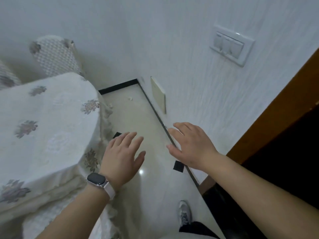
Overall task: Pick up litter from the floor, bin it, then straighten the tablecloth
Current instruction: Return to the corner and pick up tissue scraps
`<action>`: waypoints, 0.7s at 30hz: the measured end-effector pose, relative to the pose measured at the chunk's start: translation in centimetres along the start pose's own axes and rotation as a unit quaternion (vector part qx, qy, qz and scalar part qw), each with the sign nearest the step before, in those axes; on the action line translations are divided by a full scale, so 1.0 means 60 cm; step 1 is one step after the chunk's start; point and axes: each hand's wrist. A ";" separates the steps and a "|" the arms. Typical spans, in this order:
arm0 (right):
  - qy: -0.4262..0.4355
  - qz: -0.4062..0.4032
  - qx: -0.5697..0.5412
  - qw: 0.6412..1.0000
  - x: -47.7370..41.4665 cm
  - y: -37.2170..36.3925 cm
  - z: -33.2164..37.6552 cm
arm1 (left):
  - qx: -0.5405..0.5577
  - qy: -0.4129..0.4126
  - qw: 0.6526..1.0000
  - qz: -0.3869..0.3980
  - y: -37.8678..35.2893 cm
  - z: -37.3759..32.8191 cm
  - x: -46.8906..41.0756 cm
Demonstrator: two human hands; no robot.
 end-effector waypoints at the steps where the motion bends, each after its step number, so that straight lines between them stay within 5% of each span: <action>1: 0.006 -0.007 -0.003 1.000 -0.023 0.009 -0.018 | -0.002 0.006 1.000 0.003 0.003 0.004 -0.027; 12: 0.064 0.005 -0.011 0.998 -0.253 0.046 -0.103 | 0.008 0.084 0.996 0.029 0.023 0.056 -0.208; 21: 0.087 0.028 0.011 0.996 -0.502 0.047 -0.104 | 0.030 0.106 0.993 0.029 -0.007 0.220 -0.375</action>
Point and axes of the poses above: each hand's wrist, its own x-axis away from the middle knuckle, its own y-axis out of the back of the hand, z = x × y, and after that the axes turned 12 degrees about z, right-handed
